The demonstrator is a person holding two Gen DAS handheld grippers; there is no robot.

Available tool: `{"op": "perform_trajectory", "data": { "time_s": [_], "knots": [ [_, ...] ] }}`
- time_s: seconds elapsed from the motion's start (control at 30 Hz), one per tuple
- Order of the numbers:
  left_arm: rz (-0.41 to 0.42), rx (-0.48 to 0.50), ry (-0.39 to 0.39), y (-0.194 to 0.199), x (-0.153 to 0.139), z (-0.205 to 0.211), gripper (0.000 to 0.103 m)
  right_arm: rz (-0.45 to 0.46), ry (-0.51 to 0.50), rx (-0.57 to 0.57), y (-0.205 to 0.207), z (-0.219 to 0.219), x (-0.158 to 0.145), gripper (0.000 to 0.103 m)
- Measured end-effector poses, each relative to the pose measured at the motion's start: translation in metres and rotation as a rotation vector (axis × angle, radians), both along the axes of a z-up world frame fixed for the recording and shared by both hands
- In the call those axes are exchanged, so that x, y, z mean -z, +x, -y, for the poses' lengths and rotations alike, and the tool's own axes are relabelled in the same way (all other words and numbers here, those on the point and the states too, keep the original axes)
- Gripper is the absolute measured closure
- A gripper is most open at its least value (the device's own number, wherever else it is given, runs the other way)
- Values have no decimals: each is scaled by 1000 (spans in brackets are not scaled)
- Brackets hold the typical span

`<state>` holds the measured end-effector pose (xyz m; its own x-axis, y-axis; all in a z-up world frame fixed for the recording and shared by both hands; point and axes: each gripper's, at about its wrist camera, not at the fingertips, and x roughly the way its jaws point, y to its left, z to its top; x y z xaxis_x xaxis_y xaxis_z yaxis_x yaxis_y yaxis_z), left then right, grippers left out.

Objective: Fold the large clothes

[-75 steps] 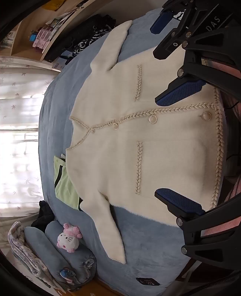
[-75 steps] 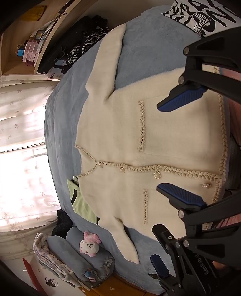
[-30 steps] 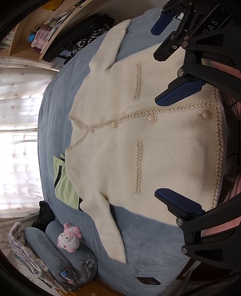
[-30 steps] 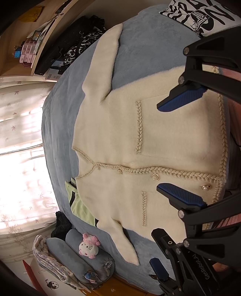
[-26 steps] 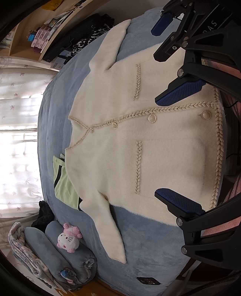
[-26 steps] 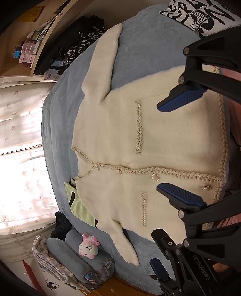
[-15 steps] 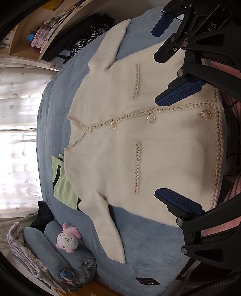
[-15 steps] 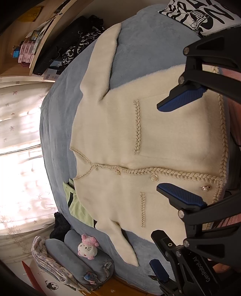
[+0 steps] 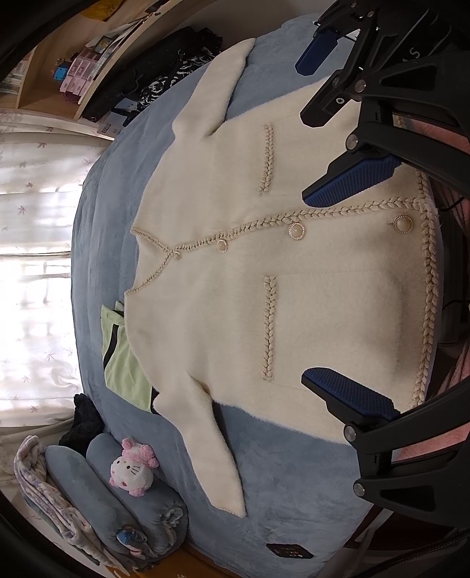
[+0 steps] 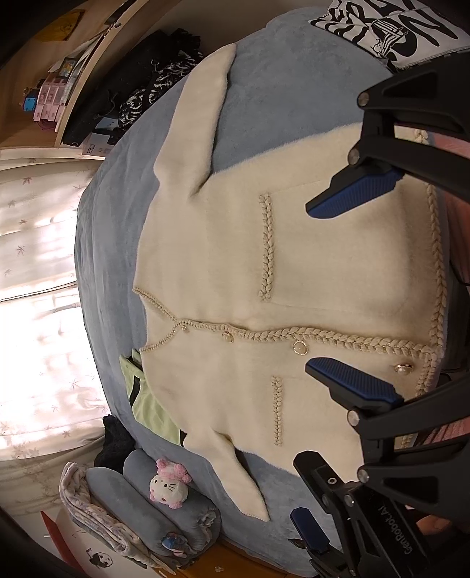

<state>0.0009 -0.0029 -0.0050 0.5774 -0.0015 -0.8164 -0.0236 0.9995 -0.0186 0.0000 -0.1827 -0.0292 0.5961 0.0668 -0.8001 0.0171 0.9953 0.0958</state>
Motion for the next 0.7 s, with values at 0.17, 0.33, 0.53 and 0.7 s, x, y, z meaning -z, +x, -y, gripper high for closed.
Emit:
{"op": "perform_trajectory", "data": {
  "time_s": [0.17, 0.33, 0.53, 0.7],
  "knots": [
    [-4, 4, -1, 1, 0, 1, 14, -1, -2, -1, 1, 0, 0, 23],
    [-23, 13, -12, 9, 3, 0, 14, 1, -1, 2, 2, 0, 0, 23],
    [-51, 36, -28, 19, 7, 3, 14, 0, 4, 9, 9, 8, -2, 23],
    [-58, 42, -50, 26, 10, 5, 18, 6, 3, 14, 14, 14, -7, 23]
  ]
}}
